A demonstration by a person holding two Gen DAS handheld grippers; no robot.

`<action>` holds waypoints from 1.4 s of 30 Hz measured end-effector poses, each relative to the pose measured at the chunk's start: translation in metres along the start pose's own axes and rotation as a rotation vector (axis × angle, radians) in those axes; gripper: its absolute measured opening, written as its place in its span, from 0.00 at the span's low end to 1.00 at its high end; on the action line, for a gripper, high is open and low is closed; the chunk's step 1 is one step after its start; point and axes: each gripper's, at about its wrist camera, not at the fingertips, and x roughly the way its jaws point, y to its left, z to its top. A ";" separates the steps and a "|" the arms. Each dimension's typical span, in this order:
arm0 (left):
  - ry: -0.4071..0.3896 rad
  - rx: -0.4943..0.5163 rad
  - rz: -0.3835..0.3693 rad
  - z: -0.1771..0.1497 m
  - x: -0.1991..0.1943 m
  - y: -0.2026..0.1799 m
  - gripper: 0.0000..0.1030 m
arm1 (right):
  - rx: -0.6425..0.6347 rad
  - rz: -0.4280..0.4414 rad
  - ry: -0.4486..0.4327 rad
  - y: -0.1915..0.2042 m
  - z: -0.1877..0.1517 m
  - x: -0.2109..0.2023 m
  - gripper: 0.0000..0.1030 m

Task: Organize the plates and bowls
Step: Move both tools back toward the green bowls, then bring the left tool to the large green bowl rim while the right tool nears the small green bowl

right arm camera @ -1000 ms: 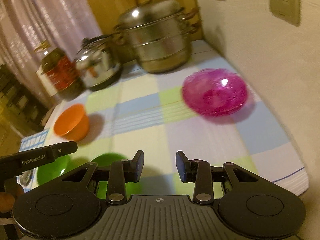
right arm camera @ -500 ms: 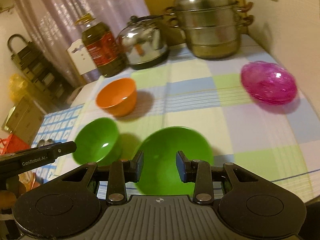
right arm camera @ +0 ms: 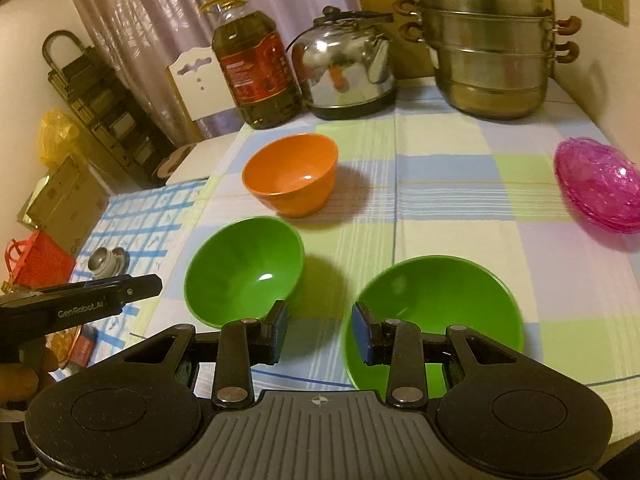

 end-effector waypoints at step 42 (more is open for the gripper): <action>0.122 0.023 -0.061 0.014 0.107 0.039 0.10 | -0.008 -0.004 0.178 0.018 0.024 0.146 0.26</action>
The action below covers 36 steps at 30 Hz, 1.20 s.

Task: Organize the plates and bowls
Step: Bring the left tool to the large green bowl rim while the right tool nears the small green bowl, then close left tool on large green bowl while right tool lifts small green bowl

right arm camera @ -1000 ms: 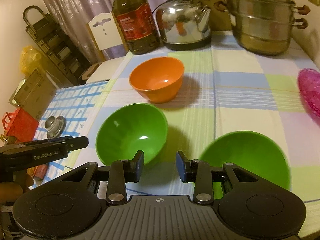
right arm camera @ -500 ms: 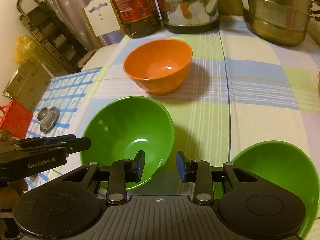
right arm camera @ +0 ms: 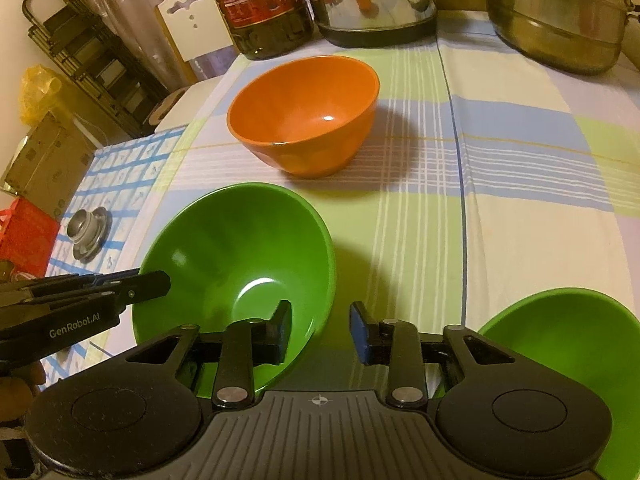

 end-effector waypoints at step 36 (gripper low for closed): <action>-0.009 0.023 0.017 0.007 -0.028 -0.010 0.07 | -0.016 0.002 -0.017 0.010 0.001 -0.019 0.12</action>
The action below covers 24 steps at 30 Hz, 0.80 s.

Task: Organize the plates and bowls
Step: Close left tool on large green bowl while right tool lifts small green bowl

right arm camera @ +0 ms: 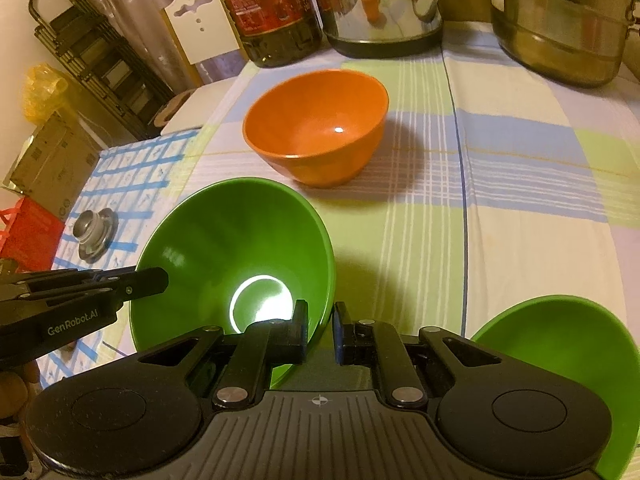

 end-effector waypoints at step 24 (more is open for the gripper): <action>-0.066 0.074 -0.053 0.012 -0.071 -0.062 0.07 | 0.015 -0.013 -0.101 -0.013 -0.009 -0.100 0.12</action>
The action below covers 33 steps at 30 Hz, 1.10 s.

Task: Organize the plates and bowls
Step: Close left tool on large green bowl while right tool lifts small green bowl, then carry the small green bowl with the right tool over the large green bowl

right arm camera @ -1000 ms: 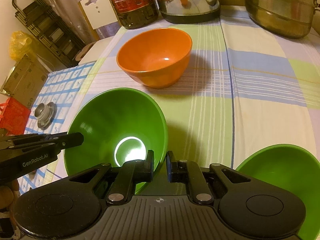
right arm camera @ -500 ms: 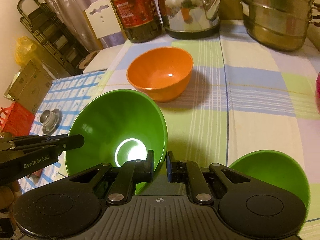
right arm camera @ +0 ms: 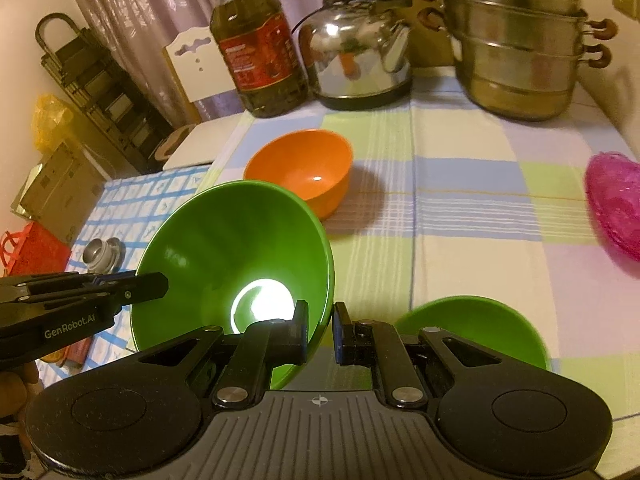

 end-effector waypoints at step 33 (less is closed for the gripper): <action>0.046 0.119 -0.129 -0.004 0.018 -0.120 0.07 | 0.143 -0.109 -0.034 -0.104 -0.037 -0.075 0.11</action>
